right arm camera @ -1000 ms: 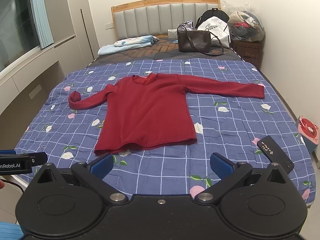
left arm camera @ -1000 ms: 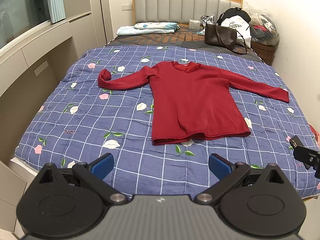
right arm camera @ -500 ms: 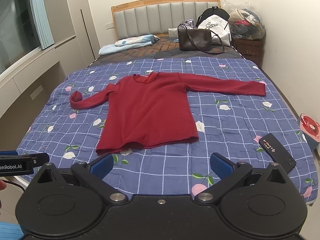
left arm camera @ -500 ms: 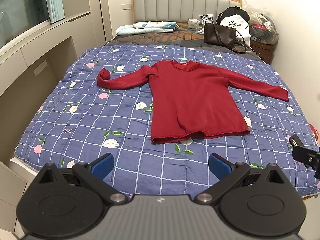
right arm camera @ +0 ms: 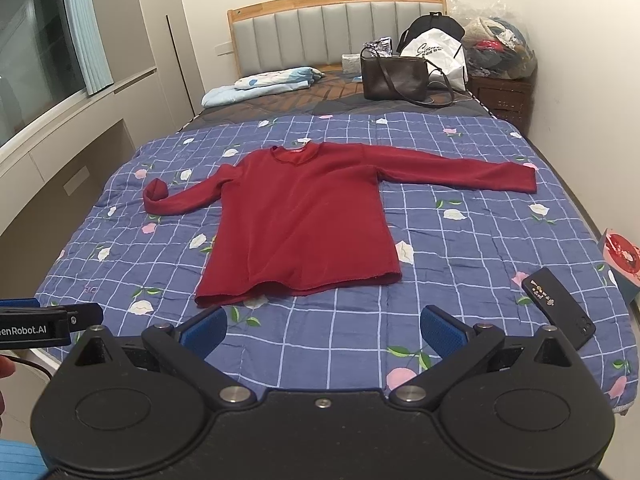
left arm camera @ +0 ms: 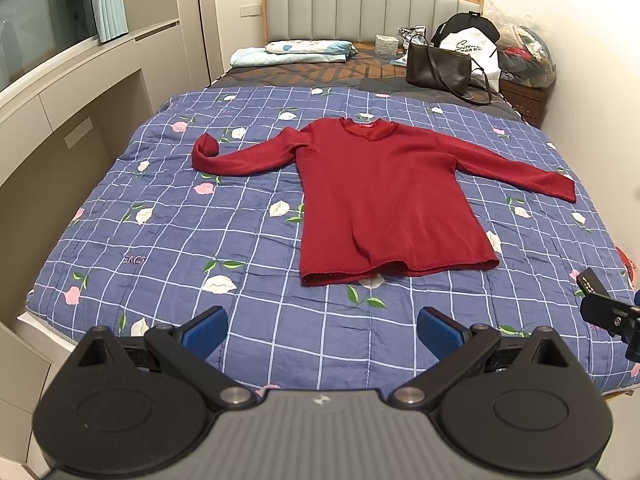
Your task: Fold small clothes
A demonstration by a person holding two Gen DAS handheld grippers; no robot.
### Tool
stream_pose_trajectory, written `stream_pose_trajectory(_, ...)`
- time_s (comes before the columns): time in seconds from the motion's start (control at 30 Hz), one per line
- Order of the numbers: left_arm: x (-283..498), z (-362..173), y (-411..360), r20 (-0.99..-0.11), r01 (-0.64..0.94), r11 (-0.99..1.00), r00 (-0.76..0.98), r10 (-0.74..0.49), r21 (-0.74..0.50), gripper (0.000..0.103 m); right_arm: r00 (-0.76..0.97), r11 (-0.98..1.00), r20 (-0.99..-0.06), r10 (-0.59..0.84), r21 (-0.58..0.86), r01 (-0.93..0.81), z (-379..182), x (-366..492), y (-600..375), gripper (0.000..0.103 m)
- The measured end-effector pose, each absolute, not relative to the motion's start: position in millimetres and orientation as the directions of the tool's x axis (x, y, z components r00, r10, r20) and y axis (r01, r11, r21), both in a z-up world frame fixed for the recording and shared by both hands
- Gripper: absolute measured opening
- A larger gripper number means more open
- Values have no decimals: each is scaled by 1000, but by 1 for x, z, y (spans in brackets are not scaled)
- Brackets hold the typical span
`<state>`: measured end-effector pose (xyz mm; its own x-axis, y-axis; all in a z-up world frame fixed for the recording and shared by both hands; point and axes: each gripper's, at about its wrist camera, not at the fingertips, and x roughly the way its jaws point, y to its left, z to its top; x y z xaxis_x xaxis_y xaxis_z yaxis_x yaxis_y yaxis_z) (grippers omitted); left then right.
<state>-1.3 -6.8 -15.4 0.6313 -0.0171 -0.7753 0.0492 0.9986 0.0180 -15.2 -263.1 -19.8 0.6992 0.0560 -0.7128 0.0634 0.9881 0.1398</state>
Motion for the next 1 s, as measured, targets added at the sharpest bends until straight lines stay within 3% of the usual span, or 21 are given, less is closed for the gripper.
stream_pose_trajectory(1.0,5,-15,-8,-793,45,999,608,-25,3,103,674,982,-735,73,171,81,-28,-10,-275,103)
